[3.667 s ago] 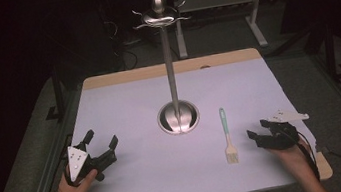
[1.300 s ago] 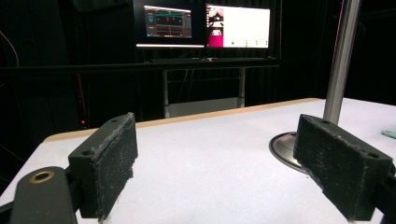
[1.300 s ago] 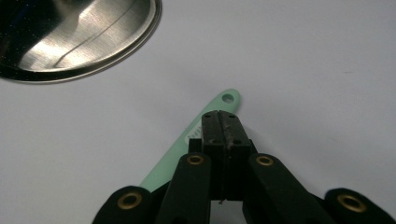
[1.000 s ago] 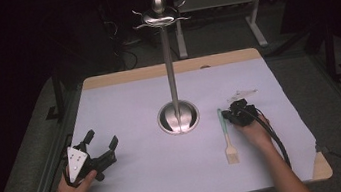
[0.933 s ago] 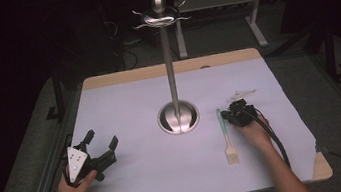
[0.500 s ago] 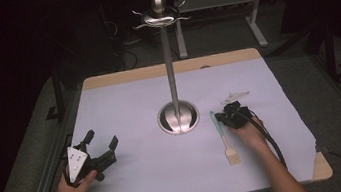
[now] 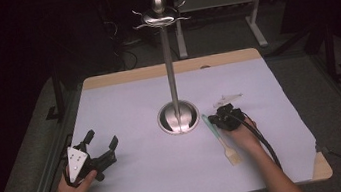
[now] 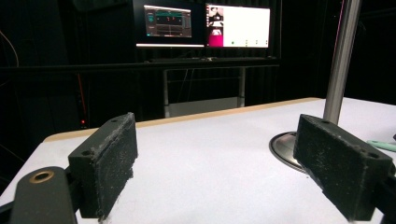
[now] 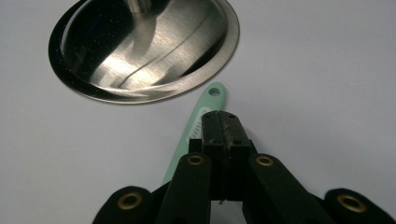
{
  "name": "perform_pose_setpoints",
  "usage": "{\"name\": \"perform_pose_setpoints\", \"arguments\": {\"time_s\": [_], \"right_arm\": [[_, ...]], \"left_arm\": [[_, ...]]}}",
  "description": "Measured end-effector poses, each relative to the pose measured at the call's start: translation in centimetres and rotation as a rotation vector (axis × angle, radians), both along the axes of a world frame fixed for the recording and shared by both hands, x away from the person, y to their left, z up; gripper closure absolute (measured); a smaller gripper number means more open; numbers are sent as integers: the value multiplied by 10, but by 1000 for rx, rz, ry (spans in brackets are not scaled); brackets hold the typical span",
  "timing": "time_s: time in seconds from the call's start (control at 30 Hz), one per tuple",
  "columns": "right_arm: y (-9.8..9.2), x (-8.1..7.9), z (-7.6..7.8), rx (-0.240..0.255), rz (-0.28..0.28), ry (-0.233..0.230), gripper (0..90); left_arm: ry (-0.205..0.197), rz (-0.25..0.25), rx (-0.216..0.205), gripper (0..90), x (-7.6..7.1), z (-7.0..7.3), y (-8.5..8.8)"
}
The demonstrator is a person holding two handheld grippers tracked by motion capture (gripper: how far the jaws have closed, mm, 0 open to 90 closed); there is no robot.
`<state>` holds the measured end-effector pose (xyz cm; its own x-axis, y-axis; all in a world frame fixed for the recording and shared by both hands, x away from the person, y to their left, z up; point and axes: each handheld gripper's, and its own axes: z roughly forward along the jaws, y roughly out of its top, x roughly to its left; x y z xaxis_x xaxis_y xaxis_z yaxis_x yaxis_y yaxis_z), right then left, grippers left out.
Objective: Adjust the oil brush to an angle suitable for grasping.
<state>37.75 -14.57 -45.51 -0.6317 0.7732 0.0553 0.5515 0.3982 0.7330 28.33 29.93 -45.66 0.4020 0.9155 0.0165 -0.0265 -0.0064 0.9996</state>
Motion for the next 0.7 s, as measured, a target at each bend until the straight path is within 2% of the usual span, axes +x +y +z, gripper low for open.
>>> {"name": "perform_pose_setpoints", "arguments": {"time_s": [0.7], "right_arm": [[15, -3, 1, 20, 47, 9, 900]], "left_arm": [[0, 0, 1, 132, 0, 0, 0]]}}
